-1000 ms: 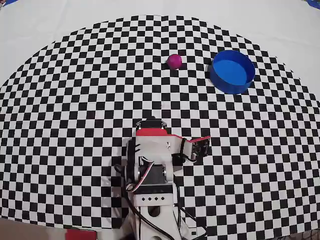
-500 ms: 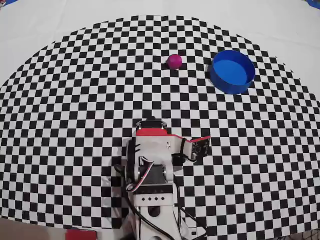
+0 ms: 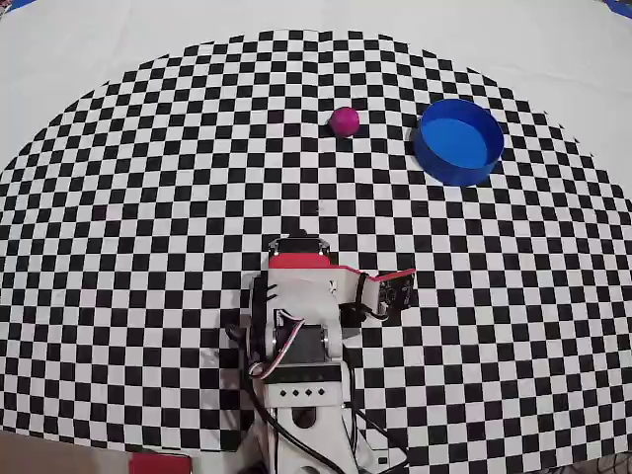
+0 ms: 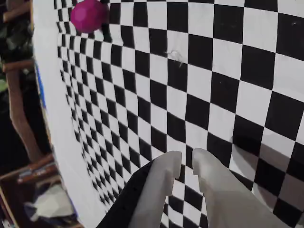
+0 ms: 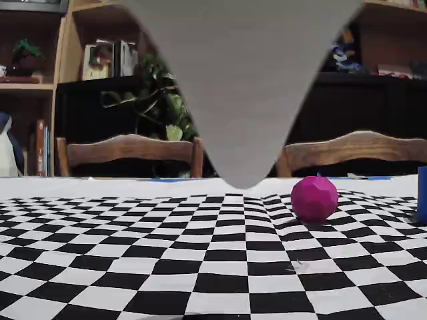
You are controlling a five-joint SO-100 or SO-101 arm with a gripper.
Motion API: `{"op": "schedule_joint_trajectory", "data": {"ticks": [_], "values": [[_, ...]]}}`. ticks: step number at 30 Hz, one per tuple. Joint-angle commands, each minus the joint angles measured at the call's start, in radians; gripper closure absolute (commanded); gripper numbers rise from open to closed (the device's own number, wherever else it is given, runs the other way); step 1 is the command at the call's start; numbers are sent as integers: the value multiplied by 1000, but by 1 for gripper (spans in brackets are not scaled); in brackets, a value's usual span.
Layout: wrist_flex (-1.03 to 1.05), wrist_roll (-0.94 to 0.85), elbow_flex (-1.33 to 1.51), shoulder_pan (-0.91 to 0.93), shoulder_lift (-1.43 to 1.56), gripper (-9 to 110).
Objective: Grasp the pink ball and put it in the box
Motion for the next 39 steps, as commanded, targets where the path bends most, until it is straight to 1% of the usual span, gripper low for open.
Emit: {"op": "schedule_joint_trajectory", "data": {"ticks": [1,7,20,29,33,39], "values": [[5,-2,8,-3,18,101],[-81,0,8,3,18,101],[-515,-5,6,8,18,101],[-684,-5,6,41,18,101],[-718,-12,6,57,18,101],[-724,-123,6,60,18,101]]}}
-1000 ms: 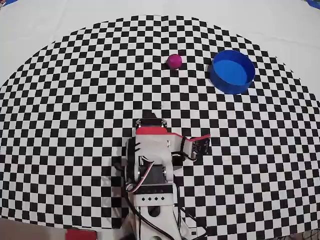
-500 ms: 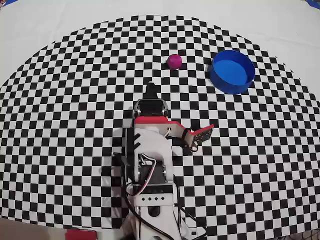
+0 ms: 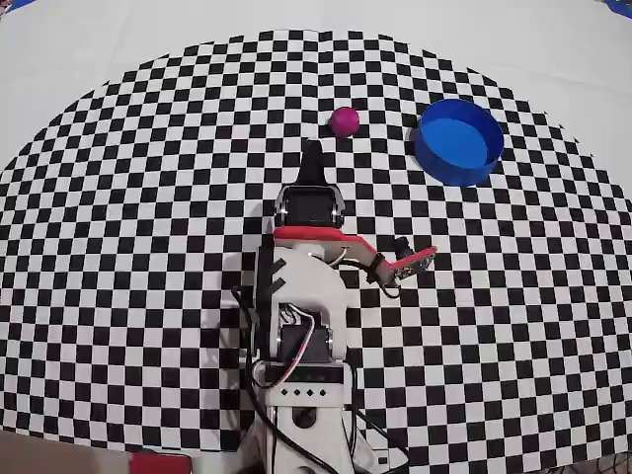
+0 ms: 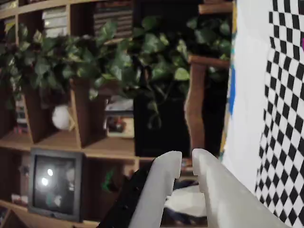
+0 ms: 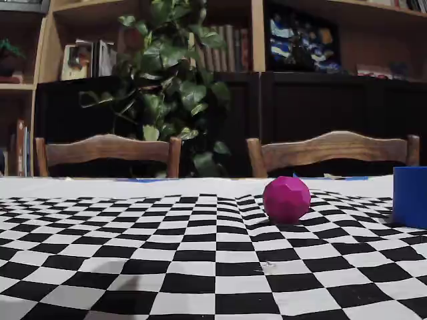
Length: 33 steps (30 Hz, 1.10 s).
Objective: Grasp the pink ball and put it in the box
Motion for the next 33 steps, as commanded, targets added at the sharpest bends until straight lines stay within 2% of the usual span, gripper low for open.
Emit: {"op": "schedule_joint_trajectory", "data": {"ticks": [1,6,19,26,33], "values": [[-5,-91,6,5,18,101],[12,-362,6,-2,18,101],[49,-1244,6,3,18,101],[35,-1399,6,11,18,101],[49,-1399,6,-14,18,101]]}}
